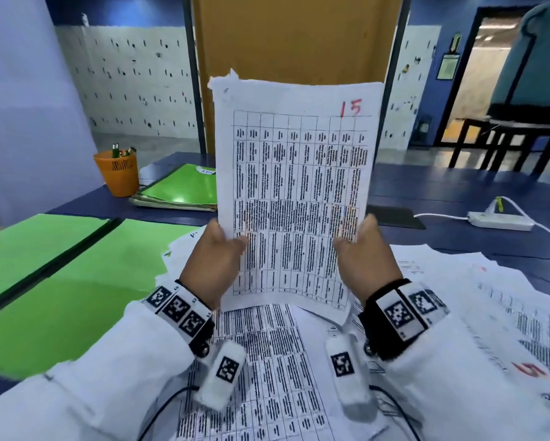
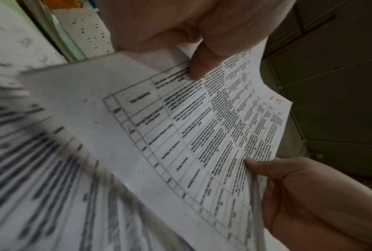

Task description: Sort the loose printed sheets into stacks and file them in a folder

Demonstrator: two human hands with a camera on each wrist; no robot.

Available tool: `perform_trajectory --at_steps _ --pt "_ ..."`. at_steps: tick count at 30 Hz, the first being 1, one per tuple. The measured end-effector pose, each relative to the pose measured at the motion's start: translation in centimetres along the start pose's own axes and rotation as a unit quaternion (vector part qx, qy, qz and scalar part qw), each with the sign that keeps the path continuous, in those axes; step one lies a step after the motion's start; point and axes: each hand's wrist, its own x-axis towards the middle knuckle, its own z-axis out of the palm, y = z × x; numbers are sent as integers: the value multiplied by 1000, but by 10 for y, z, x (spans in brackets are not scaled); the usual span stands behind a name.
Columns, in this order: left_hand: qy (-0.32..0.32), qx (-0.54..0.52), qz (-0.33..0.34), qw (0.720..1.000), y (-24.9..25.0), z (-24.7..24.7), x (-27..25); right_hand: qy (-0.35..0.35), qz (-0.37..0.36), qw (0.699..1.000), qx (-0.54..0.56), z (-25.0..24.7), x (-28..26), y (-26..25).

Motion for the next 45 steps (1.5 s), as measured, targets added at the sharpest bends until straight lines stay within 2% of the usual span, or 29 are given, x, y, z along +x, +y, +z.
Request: perform_trajectory --at_steps 6,9,12,17,19,20,21,24,25,27,32,34,39,41,45 --pt "22 -38 63 997 32 -15 14 63 -110 992 -17 -15 10 -38" --pt "-38 -102 54 993 48 -34 22 59 -142 988 -23 -26 17 -61" --pt "-55 -67 50 995 49 -46 32 67 -167 983 -21 -25 26 -76" --pt "1 -34 50 998 34 -55 40 -29 -143 987 -62 -7 33 -67" --pt "29 -20 39 999 21 -63 45 -71 -117 984 -118 1 35 -49" --pt "62 -11 36 997 13 -69 50 -105 -100 972 -184 4 35 -39" --pt "96 -8 29 995 6 -74 54 -153 -78 948 -269 9 31 -28" --pt "150 -39 12 988 -13 -83 66 -280 -27 848 -449 24 7 -3" --pt "156 -52 11 986 -15 -85 66 -296 -24 831 -471 29 0 2" --pt "163 -86 6 983 -17 -88 69 -295 -18 818 -494 39 -9 6" --pt "196 -134 -6 971 -23 -98 74 -300 7 803 -514 54 -13 4" --pt "204 -131 -10 970 -26 -102 75 -294 21 813 -502 57 -12 3" --pt "178 -214 -60 958 -27 -96 74 -279 43 838 -467 57 -15 4" --pt "181 -223 -60 956 -29 -95 76 -277 35 841 -464 57 -15 6" --pt "181 -245 -59 951 -30 -93 74 -293 -12 827 -480 59 -15 9"
